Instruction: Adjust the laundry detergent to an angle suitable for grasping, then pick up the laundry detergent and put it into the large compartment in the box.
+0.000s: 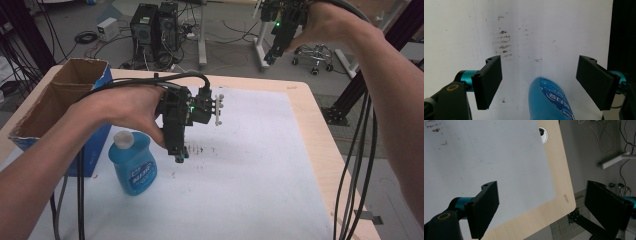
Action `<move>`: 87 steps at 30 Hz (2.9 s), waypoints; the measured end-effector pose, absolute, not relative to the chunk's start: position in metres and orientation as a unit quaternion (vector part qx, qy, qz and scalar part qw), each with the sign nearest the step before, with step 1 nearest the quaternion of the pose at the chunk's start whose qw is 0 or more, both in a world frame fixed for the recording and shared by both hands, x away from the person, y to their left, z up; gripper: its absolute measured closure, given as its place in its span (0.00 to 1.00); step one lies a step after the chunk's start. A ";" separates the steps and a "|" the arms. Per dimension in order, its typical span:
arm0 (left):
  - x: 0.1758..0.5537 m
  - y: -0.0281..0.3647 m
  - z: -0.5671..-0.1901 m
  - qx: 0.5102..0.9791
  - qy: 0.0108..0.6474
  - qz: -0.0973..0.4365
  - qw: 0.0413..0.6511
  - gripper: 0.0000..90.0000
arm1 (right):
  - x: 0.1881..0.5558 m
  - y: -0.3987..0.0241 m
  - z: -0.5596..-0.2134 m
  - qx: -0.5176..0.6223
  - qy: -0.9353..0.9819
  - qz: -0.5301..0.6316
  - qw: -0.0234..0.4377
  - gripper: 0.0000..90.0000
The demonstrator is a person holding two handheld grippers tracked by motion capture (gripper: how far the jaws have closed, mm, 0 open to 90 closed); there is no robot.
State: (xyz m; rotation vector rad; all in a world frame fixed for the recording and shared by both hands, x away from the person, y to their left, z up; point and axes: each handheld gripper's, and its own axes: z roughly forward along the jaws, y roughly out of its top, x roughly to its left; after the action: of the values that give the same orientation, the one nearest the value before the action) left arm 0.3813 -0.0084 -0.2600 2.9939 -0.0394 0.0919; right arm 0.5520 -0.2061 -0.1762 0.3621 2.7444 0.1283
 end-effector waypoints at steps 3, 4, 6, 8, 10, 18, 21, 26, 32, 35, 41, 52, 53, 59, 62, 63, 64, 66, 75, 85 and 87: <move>0.380 -0.009 -0.259 0.997 -0.015 0.030 0.075 0.23 | 0.550 -0.204 -0.176 0.122 0.974 0.045 0.187 0.13; 0.379 -0.009 -0.259 0.997 -0.015 0.031 0.076 0.23 | 0.548 -0.203 -0.175 0.124 0.973 0.046 0.189 0.13; 0.378 -0.009 -0.259 0.997 -0.015 0.033 0.073 0.23 | 0.548 -0.202 -0.174 0.122 0.973 0.046 0.190 0.13; 0.378 -0.009 -0.260 0.997 -0.014 0.034 0.074 0.23 | 0.547 -0.202 -0.174 0.121 0.973 0.044 0.192 0.13; 0.378 -0.009 -0.260 0.997 -0.013 0.033 0.074 0.23 | 0.546 -0.202 -0.174 0.120 0.973 0.043 0.192 0.13; 0.377 -0.008 -0.260 0.997 -0.012 0.028 0.073 0.23 | 0.549 -0.204 -0.178 0.125 0.974 0.040 0.187 0.13; 0.377 -0.008 -0.259 0.997 -0.012 0.030 0.072 0.23 | 0.551 -0.204 -0.180 0.128 0.973 0.039 0.186 0.13; 0.375 -0.008 -0.259 0.997 -0.016 0.029 0.077 0.24 | 0.548 -0.203 -0.178 0.127 0.973 0.040 0.190 0.13; 0.376 -0.009 -0.259 0.997 -0.012 0.027 0.076 0.23 | 0.547 -0.206 -0.176 0.129 0.973 0.040 0.189 0.13; 0.377 -0.008 -0.258 0.997 -0.006 0.020 0.078 0.23 | 0.547 -0.208 -0.178 0.131 0.972 0.039 0.189 0.13; 0.383 -0.002 -0.254 0.996 0.044 0.027 0.078 0.23 | 0.547 -0.210 -0.182 0.131 0.972 0.035 0.189 0.13; 0.387 0.016 -0.243 0.982 0.167 0.035 0.078 0.24 | 0.544 -0.210 -0.183 0.133 0.972 0.025 0.191 0.13; 0.387 0.016 -0.243 0.982 0.167 0.035 0.078 0.24 | 0.544 -0.210 -0.183 0.133 0.972 0.025 0.191 0.13; 0.387 0.029 -0.239 0.967 0.242 0.033 0.077 0.24 | 0.545 -0.208 -0.185 0.129 0.974 0.019 0.187 0.13; 0.386 0.036 -0.240 0.958 0.277 0.029 0.075 0.24 | 0.544 -0.208 -0.185 0.132 0.973 0.020 0.186 0.13; 0.385 0.038 -0.241 0.955 0.285 0.030 0.073 0.24 | 0.544 -0.208 -0.185 0.131 0.973 0.021 0.187 0.13; 0.385 0.038 -0.241 0.955 0.285 0.030 0.073 0.24 | 0.544 -0.208 -0.185 0.131 0.973 0.021 0.187 0.13; 0.384 0.044 -0.243 0.950 0.302 0.027 0.076 0.24 | 0.545 -0.208 -0.185 0.135 0.973 0.022 0.186 0.13; 0.379 0.056 -0.251 0.934 0.347 0.020 0.078 0.24 | 0.546 -0.208 -0.186 0.138 0.974 0.025 0.178 0.13; 0.372 0.074 -0.256 0.919 0.386 0.017 0.081 0.24 | 0.545 -0.206 -0.184 0.133 0.977 0.039 0.164 0.13; 0.371 0.077 -0.256 0.917 0.390 0.015 0.080 0.24 | 0.546 -0.207 -0.184 0.132 0.977 0.038 0.166 0.13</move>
State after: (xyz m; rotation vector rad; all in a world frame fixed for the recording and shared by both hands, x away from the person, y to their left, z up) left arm 0.3706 0.0769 -0.2562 2.7437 1.1664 0.0438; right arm 0.5459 -0.2070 -0.1845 0.3756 2.7817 0.1075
